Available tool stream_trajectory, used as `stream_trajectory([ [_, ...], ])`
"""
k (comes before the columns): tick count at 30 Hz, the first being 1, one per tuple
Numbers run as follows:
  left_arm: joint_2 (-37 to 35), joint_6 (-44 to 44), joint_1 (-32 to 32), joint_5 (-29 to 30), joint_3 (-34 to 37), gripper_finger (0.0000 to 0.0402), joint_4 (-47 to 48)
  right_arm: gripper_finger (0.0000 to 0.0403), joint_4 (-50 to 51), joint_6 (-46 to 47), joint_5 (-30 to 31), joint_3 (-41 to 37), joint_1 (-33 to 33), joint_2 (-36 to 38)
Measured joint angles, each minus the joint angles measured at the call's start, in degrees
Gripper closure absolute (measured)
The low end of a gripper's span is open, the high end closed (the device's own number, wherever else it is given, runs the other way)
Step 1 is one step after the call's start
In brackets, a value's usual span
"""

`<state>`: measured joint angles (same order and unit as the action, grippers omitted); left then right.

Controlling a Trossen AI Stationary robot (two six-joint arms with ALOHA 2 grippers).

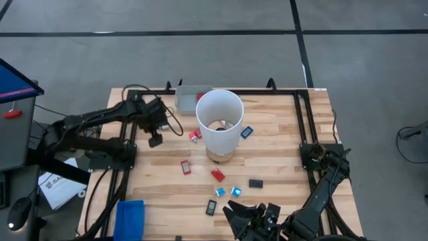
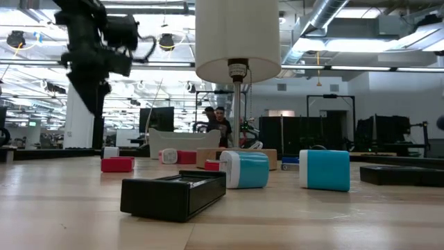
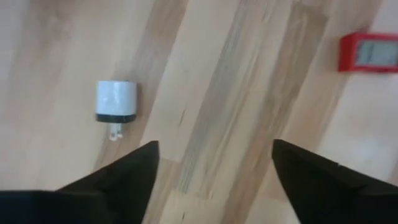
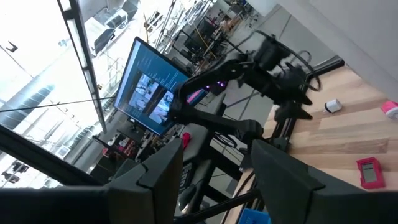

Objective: Pick & Place Office items
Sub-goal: Put the white charger adapter into the gray bin

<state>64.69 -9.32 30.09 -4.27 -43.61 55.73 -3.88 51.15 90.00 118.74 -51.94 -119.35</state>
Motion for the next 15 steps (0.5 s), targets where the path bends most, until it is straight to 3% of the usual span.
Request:
stream_trajectory([
  [3,4.47,-0.77,0.00,0.90,0.44,0.0052,-1.07,0.0219,-0.02,-0.15,0.00,0.00,-0.02,0.00],
  [7,10.12,-0.99,0.01,6.59,0.25,0.0039,-4.01,0.0219,-0.04,0.21,0.00,0.00,-0.04,0.00],
  [11,14.50,-0.53,0.58,11.33,0.19,0.0057,-8.90,0.0219,-0.34,0.26,0.00,0.00,-0.11,0.00],
  [15,17.79,0.56,1.88,10.61,0.12,0.0085,-12.26,0.0219,-1.51,-0.58,-0.02,0.00,-0.44,0.00],
])
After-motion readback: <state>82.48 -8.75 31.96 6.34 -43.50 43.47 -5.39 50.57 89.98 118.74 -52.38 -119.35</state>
